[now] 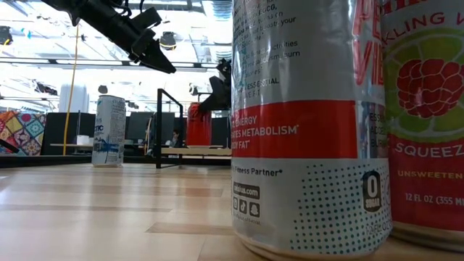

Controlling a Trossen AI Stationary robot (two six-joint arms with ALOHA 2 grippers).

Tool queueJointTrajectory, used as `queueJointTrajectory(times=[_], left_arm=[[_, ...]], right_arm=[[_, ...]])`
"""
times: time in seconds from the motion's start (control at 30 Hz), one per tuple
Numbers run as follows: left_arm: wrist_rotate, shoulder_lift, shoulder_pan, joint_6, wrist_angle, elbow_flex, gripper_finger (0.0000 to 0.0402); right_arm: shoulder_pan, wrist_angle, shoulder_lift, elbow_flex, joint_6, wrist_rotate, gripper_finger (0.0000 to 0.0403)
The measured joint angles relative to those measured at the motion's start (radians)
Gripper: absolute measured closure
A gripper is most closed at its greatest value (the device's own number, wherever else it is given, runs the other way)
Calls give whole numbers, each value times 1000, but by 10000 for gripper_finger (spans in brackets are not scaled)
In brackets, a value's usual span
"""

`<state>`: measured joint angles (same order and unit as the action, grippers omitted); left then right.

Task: Place canned beverage on shelf
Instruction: Put the top left red black soda can on the shelf

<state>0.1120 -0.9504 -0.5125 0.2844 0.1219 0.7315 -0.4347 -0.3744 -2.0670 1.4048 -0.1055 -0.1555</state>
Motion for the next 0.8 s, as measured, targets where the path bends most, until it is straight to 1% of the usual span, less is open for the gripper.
queueJointTrajectory(times=[0.07,0.13,0.23,0.37,0.43,0.57,0.8], left_arm=[[0,0,0,0,0,0,123],[0,0,0,-2,2,0,123],[0,0,0,-7,12,0,123],[0,0,0,-8,17,0,123],[0,0,0,-9,17,0,123],[0,0,0,-12,18,0,123],[0,0,0,-15,18,0,123]], right_arm=[[5,10,4,0,2,-5,382],[8,66,30,0,9,-23,382],[19,105,55,4,12,-21,382],[14,141,55,0,22,36,382],[11,134,53,0,27,76,382],[0,135,52,0,30,107,382],[-13,78,52,0,62,112,382]])
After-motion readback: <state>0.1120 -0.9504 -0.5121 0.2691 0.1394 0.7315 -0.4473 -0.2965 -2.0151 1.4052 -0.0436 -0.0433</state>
